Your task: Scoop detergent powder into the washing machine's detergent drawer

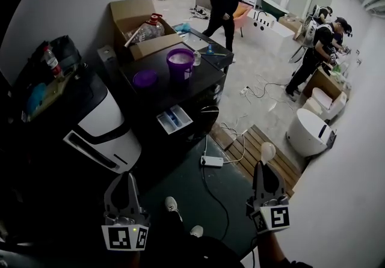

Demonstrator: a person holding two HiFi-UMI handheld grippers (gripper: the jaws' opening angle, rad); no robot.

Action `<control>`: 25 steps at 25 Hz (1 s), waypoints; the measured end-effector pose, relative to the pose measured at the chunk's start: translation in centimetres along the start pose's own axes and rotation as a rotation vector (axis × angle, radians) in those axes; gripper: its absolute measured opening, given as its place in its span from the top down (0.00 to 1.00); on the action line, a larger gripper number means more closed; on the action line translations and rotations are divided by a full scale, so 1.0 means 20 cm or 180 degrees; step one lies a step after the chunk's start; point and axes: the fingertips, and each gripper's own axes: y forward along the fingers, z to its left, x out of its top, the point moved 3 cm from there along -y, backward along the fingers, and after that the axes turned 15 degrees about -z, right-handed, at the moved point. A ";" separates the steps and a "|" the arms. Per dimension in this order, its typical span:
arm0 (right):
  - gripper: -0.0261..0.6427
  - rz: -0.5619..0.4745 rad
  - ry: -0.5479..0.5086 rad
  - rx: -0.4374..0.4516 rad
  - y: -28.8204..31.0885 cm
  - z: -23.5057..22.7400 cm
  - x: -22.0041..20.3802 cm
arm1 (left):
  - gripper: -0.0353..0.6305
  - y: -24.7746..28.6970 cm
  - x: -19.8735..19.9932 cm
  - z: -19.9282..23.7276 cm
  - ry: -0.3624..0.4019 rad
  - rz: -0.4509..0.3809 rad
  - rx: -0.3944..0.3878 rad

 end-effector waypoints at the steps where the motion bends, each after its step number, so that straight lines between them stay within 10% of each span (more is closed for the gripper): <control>1: 0.91 -0.0030 0.0030 0.0004 0.04 0.01 0.00 | 0.93 0.03 -0.02 0.02 -0.0005 0.0004 -0.0004; 25: 0.91 0.0042 -0.0080 -0.0085 0.81 0.05 -0.21 | 0.93 0.76 -0.29 0.42 -0.0166 -0.0053 -0.0106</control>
